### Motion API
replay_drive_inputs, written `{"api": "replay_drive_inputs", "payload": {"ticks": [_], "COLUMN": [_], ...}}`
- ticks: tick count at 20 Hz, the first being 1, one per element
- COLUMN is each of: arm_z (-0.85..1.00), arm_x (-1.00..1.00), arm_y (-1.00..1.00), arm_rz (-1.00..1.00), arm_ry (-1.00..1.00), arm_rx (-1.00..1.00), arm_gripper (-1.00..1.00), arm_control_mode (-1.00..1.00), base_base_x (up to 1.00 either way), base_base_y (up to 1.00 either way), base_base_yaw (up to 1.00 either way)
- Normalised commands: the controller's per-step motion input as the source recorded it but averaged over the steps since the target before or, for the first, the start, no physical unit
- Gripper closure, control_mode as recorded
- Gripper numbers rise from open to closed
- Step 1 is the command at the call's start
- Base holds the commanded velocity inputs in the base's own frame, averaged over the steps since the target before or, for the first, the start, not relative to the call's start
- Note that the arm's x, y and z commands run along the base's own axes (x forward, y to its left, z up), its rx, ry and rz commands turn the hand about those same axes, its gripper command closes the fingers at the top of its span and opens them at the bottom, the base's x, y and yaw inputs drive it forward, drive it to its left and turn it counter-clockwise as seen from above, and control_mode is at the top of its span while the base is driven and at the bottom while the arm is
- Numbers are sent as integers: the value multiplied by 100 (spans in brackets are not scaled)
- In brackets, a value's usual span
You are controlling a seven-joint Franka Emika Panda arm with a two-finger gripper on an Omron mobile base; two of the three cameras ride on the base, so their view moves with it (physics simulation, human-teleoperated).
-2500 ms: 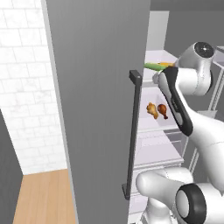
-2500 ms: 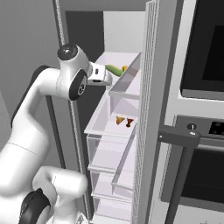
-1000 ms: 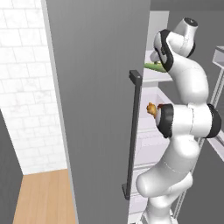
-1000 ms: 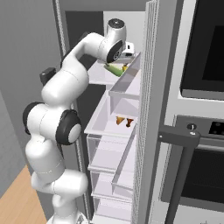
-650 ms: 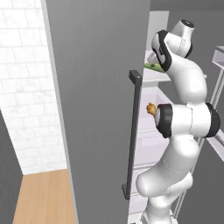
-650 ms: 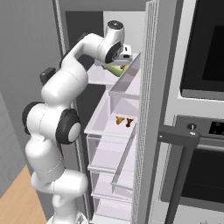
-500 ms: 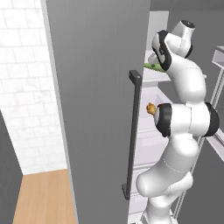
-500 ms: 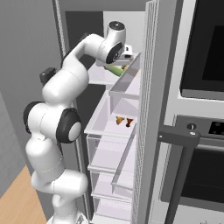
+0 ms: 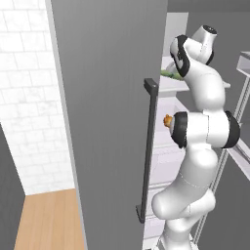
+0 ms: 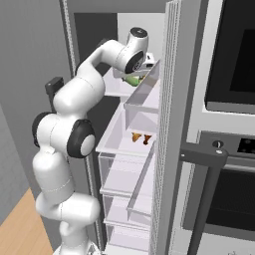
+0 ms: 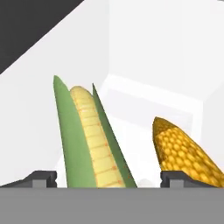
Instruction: Place one corn and one chicken drumstick in each tupperware on the nearby counter, to pack two identical lunches.
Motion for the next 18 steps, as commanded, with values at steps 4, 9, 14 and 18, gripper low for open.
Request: {"api": "replay_drive_inputs", "payload": {"ticks": [4, 9, 14, 18], "arm_z": [-29, -27, -37, -34], "arm_x": [-4, -42, -43, -40], "arm_y": [17, 40, 12, 14], "arm_rz": [5, 1, 0, 0], "arm_ry": [0, 0, 0, 0], "arm_rx": [-1, 0, 0, 0], "arm_gripper": [-100, 100, 100, 100], "arm_control_mode": [-100, -100, -100, -100], "base_base_x": [0, 0, 0, 0], "base_base_y": [0, 0, 0, 0], "base_base_yaw": [0, 0, 0, 0]}}
